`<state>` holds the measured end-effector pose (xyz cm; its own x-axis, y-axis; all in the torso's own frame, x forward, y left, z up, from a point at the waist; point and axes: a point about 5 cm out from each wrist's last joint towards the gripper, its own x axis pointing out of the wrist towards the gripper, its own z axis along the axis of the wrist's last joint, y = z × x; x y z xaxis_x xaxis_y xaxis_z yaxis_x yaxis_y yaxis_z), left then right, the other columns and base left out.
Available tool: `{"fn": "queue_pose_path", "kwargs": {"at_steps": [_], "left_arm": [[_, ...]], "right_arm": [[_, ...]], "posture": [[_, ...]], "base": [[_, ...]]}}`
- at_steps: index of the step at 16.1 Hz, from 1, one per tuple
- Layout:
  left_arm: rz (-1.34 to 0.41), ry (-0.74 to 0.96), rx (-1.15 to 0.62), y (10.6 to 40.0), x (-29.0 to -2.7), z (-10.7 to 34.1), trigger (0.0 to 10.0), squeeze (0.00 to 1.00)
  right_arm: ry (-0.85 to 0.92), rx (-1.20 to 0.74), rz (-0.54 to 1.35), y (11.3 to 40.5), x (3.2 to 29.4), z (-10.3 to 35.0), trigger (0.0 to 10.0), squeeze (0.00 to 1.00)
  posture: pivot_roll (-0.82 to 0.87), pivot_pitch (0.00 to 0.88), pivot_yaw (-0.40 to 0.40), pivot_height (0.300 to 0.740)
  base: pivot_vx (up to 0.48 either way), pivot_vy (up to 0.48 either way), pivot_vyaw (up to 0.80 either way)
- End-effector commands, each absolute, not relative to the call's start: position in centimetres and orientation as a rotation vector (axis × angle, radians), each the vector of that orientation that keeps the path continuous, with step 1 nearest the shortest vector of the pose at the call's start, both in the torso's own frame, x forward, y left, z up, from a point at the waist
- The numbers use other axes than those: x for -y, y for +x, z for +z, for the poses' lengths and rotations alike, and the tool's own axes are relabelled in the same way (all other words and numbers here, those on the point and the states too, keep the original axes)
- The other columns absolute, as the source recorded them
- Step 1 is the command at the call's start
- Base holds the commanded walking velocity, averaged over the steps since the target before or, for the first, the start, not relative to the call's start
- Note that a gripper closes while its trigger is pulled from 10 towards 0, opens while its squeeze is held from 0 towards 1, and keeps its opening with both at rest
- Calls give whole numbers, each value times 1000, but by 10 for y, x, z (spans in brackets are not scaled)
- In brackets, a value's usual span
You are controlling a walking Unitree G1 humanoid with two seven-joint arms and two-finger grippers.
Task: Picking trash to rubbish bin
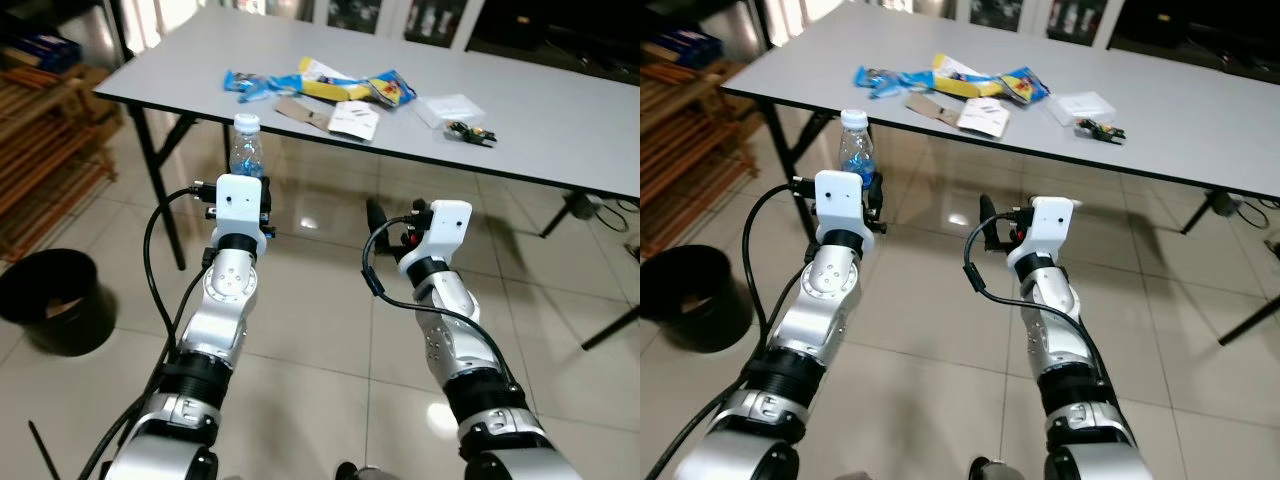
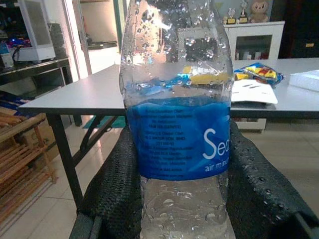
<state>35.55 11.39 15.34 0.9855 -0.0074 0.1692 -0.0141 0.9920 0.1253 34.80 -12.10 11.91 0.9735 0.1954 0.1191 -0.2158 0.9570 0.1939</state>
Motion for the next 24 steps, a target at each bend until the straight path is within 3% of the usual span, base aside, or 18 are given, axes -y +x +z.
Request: {"fn": "queue_pose_path", "kwargs": {"at_steps": [1, 4, 13, 19, 24], "left_arm": [[-33, 130, 178, 356, -105, 156, 10000, 0], [-35, 131, 159, 355, -108, 151, 10000, 0], [-14, 109, 116, 355, -117, 141, 10000, 0], [70, 121, 71, 352, -145, 131, 10000, 0], [66, 93, 65, 353, -134, 131, 10000, 0]], "right_arm": [[201, 70, 188, 348, 130, 114, 10000, 0], [187, 40, 177, 346, 134, 106, 10000, 0], [182, 0, 197, 341, 133, 94, 10000, 0], [166, 7, 203, 341, 134, 94, 10000, 0], [159, 10, 240, 341, 126, 95, 10000, 0]], "posture": [[-56, 67, -92, 740], [-57, 66, -91, 740], [-54, 56, -89, 740], [-47, 42, -95, 740], [-48, 33, -97, 740]], "base": [[0, 0, 0], [0, 0, 0], [0, 0, 800], [0, 0, 800], [0, 0, 800]]}}
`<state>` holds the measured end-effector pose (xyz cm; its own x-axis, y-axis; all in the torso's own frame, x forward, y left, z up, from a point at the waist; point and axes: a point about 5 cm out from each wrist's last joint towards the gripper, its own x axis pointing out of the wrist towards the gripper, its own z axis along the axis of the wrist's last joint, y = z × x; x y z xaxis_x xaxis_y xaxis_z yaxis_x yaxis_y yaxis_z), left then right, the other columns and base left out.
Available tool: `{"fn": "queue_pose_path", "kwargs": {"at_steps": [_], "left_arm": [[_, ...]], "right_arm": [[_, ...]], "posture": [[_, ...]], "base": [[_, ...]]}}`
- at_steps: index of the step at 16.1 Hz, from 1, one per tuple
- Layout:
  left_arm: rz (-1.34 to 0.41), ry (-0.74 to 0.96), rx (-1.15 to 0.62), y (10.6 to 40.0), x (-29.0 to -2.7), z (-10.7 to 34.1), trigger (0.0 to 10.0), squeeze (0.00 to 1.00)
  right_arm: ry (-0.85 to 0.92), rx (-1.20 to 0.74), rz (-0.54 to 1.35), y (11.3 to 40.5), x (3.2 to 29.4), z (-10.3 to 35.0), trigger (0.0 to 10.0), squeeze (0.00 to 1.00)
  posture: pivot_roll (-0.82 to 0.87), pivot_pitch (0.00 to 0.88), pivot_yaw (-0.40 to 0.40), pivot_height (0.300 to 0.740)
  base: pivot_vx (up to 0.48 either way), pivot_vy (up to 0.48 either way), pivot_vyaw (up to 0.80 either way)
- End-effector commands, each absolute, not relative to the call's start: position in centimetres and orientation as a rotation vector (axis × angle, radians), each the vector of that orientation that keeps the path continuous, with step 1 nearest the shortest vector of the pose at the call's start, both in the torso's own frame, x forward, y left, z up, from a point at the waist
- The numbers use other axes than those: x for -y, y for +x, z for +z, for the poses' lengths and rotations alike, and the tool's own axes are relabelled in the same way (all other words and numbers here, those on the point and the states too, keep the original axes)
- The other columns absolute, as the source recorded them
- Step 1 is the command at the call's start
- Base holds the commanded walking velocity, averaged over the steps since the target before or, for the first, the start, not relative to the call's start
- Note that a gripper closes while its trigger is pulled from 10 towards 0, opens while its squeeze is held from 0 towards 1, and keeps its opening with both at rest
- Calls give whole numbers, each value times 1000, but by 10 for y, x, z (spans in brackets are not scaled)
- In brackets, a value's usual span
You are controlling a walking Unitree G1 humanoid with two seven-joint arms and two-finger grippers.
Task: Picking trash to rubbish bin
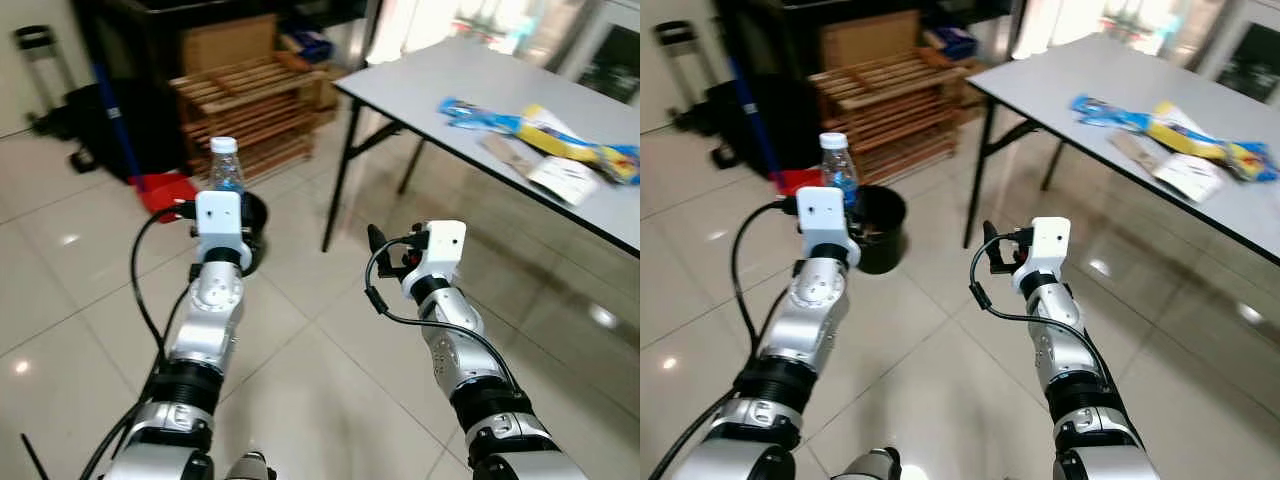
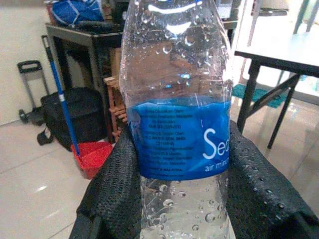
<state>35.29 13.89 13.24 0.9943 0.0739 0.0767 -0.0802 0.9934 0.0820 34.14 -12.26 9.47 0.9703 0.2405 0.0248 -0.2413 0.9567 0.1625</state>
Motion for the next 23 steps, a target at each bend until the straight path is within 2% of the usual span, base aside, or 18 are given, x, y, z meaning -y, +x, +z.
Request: {"fn": "queue_pose_path", "kwargs": {"at_steps": [1, 9, 13, 23], "left_arm": [[62, 89, 65, 353, -132, 131, 10000, 0], [102, 84, 49, 357, -138, 133, 10000, 0], [104, 82, 52, 357, -138, 134, 10000, 0], [104, 81, 52, 358, -137, 134, 10000, 0]], "right_arm": [[159, 11, 248, 341, 125, 95, 10000, 0], [163, 7, 279, 340, 121, 95, 10000, 0], [182, 13, 269, 341, 122, 95, 10000, 0], [184, 12, 274, 341, 123, 96, 10000, 0]], "posture": [[-49, 32, -96, 740], [-48, 65, -103, 740], [-49, 71, -103, 740], [-49, 73, -105, 740]], "base": [[0, 0, 800], [346, 0, 0], [355, 0, 713], [351, 0, 0]]}}
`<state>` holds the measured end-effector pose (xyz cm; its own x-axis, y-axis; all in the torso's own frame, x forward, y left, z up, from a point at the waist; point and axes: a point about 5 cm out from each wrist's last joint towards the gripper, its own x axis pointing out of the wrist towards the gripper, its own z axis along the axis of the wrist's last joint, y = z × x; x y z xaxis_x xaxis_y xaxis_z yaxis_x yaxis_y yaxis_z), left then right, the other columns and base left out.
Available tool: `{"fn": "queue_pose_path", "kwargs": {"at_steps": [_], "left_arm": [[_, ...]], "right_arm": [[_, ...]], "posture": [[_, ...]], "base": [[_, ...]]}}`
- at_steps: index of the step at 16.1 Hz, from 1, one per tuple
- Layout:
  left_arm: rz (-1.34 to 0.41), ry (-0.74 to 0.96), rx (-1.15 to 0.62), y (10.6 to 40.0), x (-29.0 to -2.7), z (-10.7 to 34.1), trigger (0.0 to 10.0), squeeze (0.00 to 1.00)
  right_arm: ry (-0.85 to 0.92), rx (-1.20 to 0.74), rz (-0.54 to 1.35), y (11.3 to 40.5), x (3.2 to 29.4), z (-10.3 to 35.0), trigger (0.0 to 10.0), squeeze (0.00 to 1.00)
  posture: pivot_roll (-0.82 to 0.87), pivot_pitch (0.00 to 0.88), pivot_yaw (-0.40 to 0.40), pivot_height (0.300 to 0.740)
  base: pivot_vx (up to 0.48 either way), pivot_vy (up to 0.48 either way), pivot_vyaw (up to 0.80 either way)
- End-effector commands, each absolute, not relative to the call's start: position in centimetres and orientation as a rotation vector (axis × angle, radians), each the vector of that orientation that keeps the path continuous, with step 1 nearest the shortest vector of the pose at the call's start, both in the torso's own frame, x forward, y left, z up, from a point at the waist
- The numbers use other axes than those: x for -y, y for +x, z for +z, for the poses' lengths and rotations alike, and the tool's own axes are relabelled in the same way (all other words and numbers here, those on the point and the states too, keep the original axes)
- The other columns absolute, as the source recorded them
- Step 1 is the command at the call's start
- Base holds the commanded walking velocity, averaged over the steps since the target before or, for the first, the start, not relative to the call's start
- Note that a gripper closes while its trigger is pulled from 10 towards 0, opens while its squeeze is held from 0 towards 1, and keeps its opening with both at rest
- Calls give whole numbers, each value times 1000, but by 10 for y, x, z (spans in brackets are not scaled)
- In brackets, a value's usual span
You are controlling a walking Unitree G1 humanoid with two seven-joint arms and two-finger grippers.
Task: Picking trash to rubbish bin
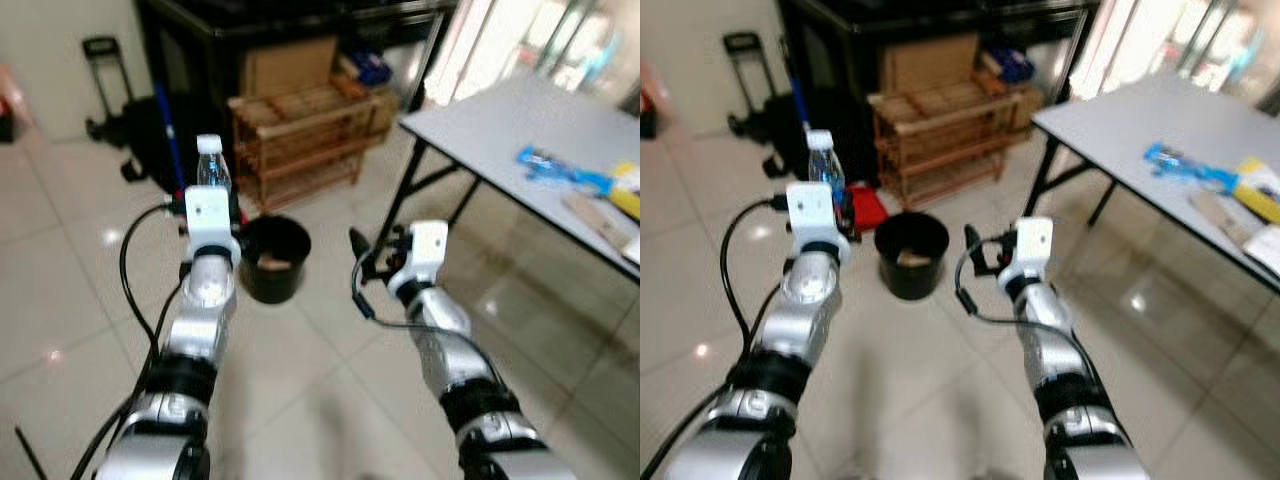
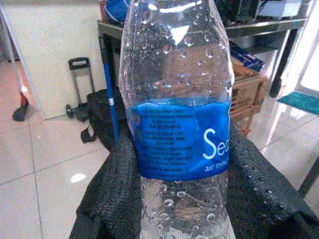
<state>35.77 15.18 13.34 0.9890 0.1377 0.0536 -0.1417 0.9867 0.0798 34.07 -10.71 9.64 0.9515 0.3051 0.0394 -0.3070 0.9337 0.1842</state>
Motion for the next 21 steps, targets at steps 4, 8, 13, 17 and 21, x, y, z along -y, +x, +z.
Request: {"fn": "queue_pose_path", "kwargs": {"at_steps": [4, 8, 13, 17, 21], "left_arm": [[101, 80, 51, 358, -137, 134, 10000, 0], [99, 78, 50, 358, -137, 134, 10000, 0], [97, 78, 51, 358, -136, 134, 10000, 0], [89, 78, 52, 357, -134, 134, 10000, 0], [81, 80, 51, 357, -133, 133, 10000, 0]], "right_arm": [[195, 9, 278, 341, 121, 96, 10000, 0], [203, -11, 291, 341, 119, 94, 10000, 0], [198, 6, 294, 340, 119, 94, 10000, 0], [197, 9, 307, 339, 118, 95, 10000, 0], [178, 4, 320, 338, 114, 93, 10000, 0]], "posture": [[-49, 75, -105, 740], [-48, 76, -106, 740], [-47, 71, -103, 740], [-47, 60, -100, 740], [-45, 51, -99, 740]], "base": [[338, 0, 0], [335, 0, -305], [332, 0, -160], [328, 0, 0], [325, 0, 0]]}}
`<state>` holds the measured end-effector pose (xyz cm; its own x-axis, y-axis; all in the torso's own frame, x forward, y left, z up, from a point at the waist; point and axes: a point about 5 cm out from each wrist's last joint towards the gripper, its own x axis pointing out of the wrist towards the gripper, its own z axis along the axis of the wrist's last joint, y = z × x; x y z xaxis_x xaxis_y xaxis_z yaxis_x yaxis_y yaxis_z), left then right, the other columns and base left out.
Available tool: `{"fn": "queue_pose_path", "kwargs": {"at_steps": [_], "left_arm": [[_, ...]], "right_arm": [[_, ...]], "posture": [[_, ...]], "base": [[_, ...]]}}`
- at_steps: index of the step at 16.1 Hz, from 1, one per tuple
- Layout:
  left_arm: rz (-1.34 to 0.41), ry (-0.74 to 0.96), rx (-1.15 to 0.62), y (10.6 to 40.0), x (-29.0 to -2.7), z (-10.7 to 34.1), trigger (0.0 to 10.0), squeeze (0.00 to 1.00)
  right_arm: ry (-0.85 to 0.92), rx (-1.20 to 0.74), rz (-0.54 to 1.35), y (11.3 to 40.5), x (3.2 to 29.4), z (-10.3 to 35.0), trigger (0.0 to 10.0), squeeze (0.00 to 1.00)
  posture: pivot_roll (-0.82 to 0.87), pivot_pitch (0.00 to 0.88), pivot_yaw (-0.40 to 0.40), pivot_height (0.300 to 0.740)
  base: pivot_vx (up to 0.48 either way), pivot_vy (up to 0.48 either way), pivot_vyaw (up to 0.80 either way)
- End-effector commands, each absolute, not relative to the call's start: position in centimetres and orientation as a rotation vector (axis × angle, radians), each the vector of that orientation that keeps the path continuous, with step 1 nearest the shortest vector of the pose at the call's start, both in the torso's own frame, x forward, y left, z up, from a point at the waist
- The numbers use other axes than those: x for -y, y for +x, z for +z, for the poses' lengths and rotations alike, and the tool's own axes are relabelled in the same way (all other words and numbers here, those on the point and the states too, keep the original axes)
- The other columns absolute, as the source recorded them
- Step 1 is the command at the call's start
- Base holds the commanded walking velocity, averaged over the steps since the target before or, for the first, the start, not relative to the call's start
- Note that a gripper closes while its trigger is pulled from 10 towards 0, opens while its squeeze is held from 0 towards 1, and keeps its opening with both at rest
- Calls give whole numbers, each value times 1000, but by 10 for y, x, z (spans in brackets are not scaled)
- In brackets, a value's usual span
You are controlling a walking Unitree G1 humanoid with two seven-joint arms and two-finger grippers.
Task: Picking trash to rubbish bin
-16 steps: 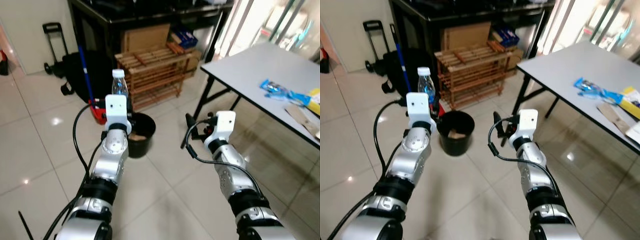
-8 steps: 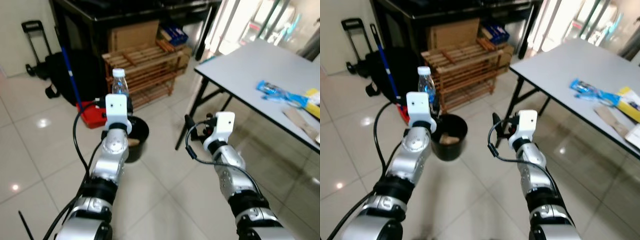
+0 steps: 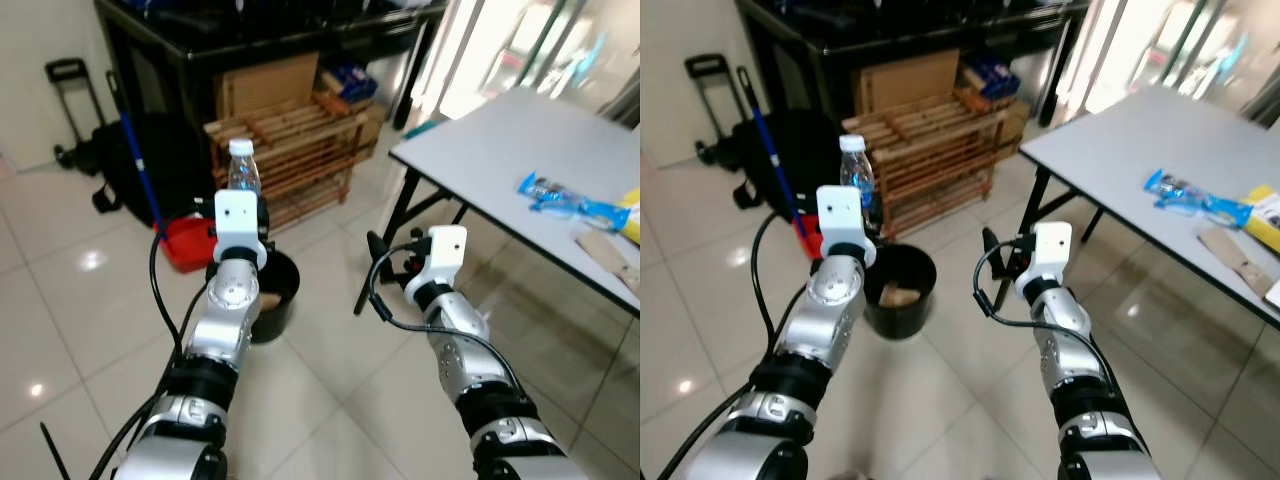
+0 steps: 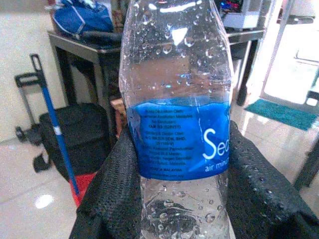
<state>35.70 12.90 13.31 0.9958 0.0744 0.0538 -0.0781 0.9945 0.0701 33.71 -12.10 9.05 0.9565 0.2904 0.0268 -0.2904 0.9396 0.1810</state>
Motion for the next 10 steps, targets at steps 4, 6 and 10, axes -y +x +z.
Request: {"fn": "queue_pose_path", "kwargs": {"at_steps": [4, 6, 10], "left_arm": [[80, 81, 50, 356, -133, 132, 10000, 0], [79, 81, 49, 356, -133, 132, 10000, 0], [48, 148, -9, 351, -141, 109, 10000, 0]], "right_arm": [[186, 3, 322, 337, 114, 92, 10000, 0], [183, 0, 325, 336, 114, 91, 10000, 0], [144, -86, 310, 331, 120, 72, 10000, 0]], "posture": [[-43, 42, -99, 740], [-44, 36, -99, 740], [-41, 27, -99, 740]], "base": [[324, 0, 0], [326, 0, 0], [320, 0, 0]]}}
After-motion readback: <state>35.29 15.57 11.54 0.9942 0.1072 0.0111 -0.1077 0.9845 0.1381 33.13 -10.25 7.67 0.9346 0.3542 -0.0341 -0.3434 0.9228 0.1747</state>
